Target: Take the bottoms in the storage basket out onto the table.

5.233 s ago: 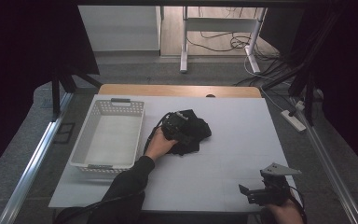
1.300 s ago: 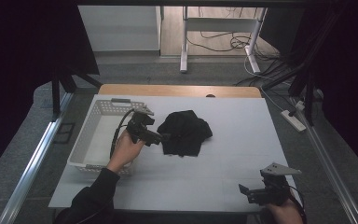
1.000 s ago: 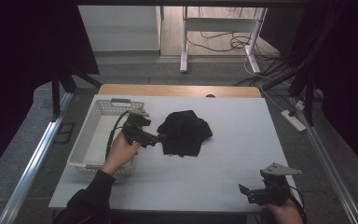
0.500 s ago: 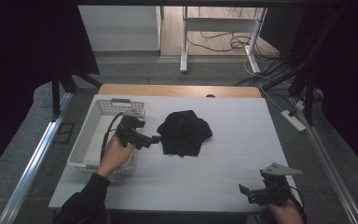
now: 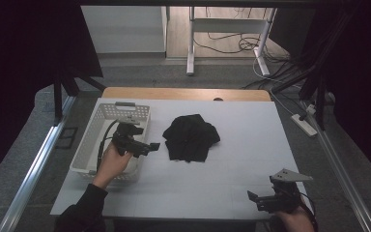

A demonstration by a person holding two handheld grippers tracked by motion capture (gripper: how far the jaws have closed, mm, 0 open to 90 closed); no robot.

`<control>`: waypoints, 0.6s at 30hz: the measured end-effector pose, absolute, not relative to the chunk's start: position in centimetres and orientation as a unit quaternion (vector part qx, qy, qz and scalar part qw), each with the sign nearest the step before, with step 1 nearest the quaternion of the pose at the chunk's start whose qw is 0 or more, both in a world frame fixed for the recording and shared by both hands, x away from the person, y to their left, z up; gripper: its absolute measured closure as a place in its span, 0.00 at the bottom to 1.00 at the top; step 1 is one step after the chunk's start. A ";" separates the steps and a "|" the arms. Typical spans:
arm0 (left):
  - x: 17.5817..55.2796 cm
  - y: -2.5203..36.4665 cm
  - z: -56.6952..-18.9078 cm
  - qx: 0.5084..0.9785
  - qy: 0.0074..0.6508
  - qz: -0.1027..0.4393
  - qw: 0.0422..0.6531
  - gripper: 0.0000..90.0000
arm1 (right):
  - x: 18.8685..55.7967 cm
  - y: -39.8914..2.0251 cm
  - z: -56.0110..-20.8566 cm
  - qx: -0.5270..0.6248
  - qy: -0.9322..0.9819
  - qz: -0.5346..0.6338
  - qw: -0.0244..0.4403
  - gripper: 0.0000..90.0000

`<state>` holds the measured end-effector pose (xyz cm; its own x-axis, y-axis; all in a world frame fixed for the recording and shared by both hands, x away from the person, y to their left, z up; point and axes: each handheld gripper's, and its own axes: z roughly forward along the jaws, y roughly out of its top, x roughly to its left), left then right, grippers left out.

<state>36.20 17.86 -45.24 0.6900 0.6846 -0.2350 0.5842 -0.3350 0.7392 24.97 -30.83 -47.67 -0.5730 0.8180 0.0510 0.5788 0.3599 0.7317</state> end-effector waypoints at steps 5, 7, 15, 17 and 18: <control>35.8 18.3 -45.3 0.813 0.393 0.059 0.425 0.00 | 25.0 -30.8 -47.7 0.432 0.808 0.365 0.164 0.00; 35.6 18.5 -45.2 0.812 0.395 0.060 0.426 0.00 | 25.0 -30.8 -47.7 0.432 0.808 0.365 0.164 0.00; 34.7 19.3 -45.2 0.808 0.400 0.061 0.428 0.00 | 25.0 -30.8 -47.7 0.432 0.808 0.364 0.164 0.00; 34.4 19.5 -45.2 0.807 0.401 0.062 0.429 0.00 | 25.0 -30.8 -47.7 0.432 0.808 0.365 0.164 0.00; 34.3 19.7 -45.2 0.806 0.403 0.063 0.429 0.00 | 25.0 -30.8 -47.7 0.432 0.808 0.365 0.164 0.00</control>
<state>34.26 19.68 -45.18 0.6676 0.7030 -0.2450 0.5954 -0.3066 0.7426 24.97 -30.81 -47.68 -0.5729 0.8181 0.0504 0.5788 0.3602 0.7316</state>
